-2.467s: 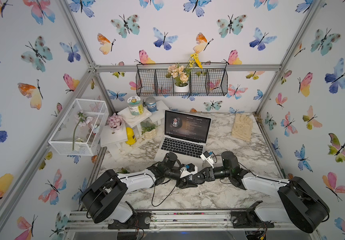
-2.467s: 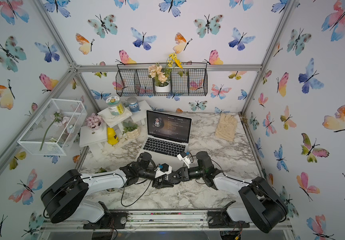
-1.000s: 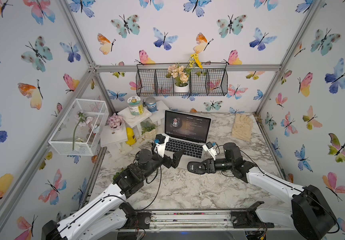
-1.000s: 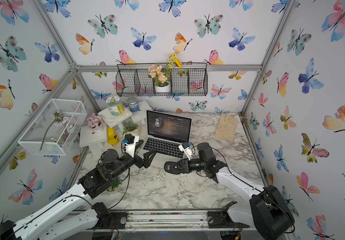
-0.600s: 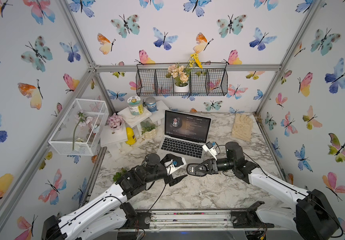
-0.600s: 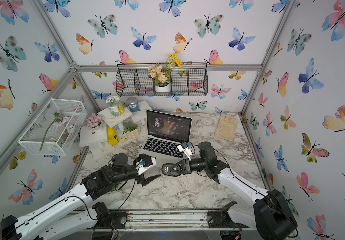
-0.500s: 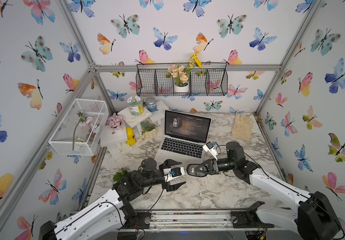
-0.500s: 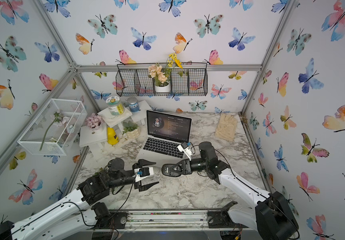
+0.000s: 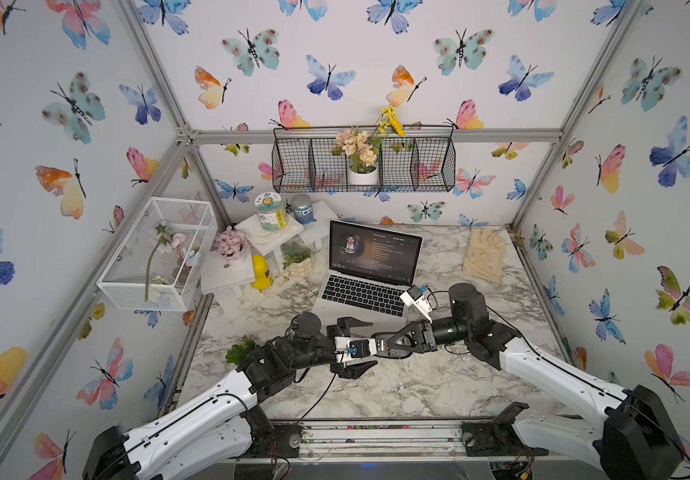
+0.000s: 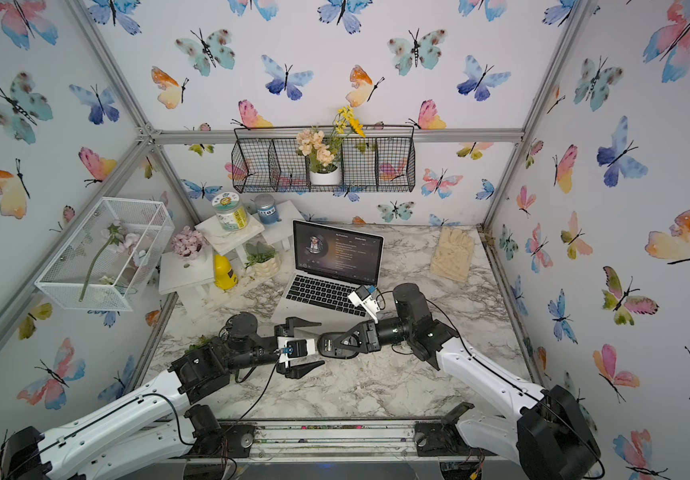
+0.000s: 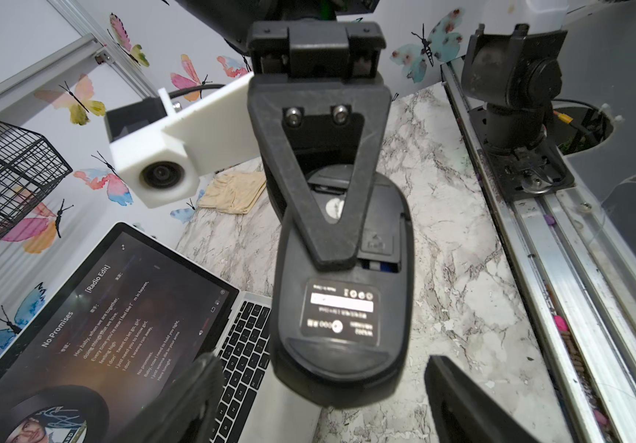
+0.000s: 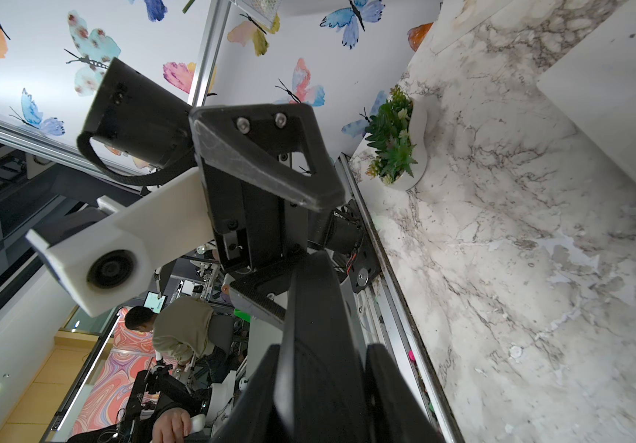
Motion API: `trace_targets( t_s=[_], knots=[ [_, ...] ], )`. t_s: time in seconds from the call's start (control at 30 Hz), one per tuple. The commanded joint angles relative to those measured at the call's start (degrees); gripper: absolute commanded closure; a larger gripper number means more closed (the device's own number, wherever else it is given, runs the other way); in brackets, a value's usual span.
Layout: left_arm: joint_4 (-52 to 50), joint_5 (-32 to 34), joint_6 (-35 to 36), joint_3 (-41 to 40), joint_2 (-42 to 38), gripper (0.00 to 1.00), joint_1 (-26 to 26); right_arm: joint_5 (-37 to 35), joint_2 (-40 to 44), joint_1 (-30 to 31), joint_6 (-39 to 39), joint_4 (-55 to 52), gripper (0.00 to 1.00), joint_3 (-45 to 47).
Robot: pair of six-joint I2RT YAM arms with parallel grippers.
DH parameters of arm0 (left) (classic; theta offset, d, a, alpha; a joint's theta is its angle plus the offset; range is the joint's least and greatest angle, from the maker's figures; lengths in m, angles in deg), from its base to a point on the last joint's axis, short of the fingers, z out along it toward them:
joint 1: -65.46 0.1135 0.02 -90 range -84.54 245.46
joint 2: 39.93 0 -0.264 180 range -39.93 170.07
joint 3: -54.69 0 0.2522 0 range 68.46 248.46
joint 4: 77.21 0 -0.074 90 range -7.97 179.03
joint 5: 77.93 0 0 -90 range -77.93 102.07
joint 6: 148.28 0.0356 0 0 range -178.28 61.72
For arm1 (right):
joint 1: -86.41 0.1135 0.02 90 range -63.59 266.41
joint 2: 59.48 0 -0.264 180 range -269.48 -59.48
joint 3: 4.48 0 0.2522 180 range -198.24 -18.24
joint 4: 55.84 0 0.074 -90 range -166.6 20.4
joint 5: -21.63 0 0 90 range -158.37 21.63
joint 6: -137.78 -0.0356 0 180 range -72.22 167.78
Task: Remove the wireless mouse receiver from the laptop
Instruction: Close the lid on the mouse.
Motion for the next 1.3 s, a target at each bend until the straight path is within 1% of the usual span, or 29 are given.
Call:
trace_targets(
  t_s=[0.0,0.13,0.17,0.27,0.3,0.37,0.4,0.43,0.53,0.67,0.77,0.83,0.9,0.97,1.03,1.07,1.13,1.17,1.2,1.27],
  knots=[
    [2.5,-2.0,0.4,1.4,0.7,0.14,-0.2,0.8,-0.2,1.1,-0.4,1.1,0.84,-2.2],
    [1.8,-2.9,0.9,1.7,1.3,0.20,-0.2,0.4,-0.7,1.9,-0.7,2.0,0.84,-2.4],
    [1.8,-3.3,1.0,1.6,1.3,0.23,-0.2,0.4,-0.8,2.1,-0.8,2.2,0.84,-2.3],
    [1.3,-4.4,1.4,1.8,1.5,0.37,-0.2,0.5,-1.0,2.3,-0.9,2.6,0.84,-2.3],
    [1.3,-4.4,1.5,1.8,1.6,0.39,-0.2,0.5,-1.1,2.3,-1.0,2.6,0.84,-2.3],
    [1.4,-4.4,1.3,2.0,1.8,0.41,-0.2,0.8,-1.4,2.4,-0.9,2.5,0.84,-2.3],
    [1.5,-4.4,1.1,2.0,1.9,0.41,-0.2,0.8,-1.6,2.4,-0.8,2.5,0.84,-2.3],
    [1.7,-6.5,0.9,2.1,2.1,0.41,-0.2,0.9,-1.8,2.4,-0.8,2.5,0.84,-2.2],
    [2.3,-8.2,0.0,2.3,2.5,0.40,-0.2,1.2,-2.2,2.7,-0.8,2.9,0.84,-2.3],
    [2.8,-9.3,-0.7,2.4,3.0,0.39,-0.2,1.3,-2.8,2.8,-0.6,2.6,0.84,-2.6],
    [3.2,-9.5,-1.6,2.3,3.1,0.30,-0.2,1.3,-3.1,2.9,-0.5,2.6,0.84,-2.7],
    [3.4,-9.6,-1.7,2.3,3.0,0.27,-0.2,1.3,-3.5,2.8,-0.5,2.7,0.84,-3.0],
    [3.3,-9.8,-1.4,2.4,3.0,0.38,-0.2,1.4,-3.8,2.9,-0.5,2.8,0.84,-3.2],
    [3.2,-9.9,-1.5,2.4,3.0,0.43,-0.2,1.3,-4.1,3.0,-0.5,2.7,0.84,-3.4],
    [2.4,-10.0,-1.1,2.5,3.1,0.56,-0.2,1.4,-4.2,3.0,-0.6,2.8,0.84,-3.5],
    [2.0,-9.8,-0.8,2.5,3.2,0.59,-0.2,1.3,-4.1,3.0,-0.7,2.8,0.84,-3.7],
    [1.7,-9.8,-0.4,2.5,3.3,0.62,-0.2,1.3,-3.9,3.1,-1.1,3.3,0.83,-3.7],
    [1.7,-9.8,-0.5,2.6,3.3,0.62,-0.2,1.4,-4.0,3.1,-1.3,3.3,0.79,-3.7],
    [1.6,-9.9,-0.5,2.6,3.2,0.63,-0.2,1.5,-4.0,3.1,-1.3,3.2,0.71,-3.8],
    [1.4,-9.7,-0.5,2.6,3.2,0.66,-0.2,0.9,-4.0,3.0,-1.1,2.5,0.43,-4.0]
  ],
)
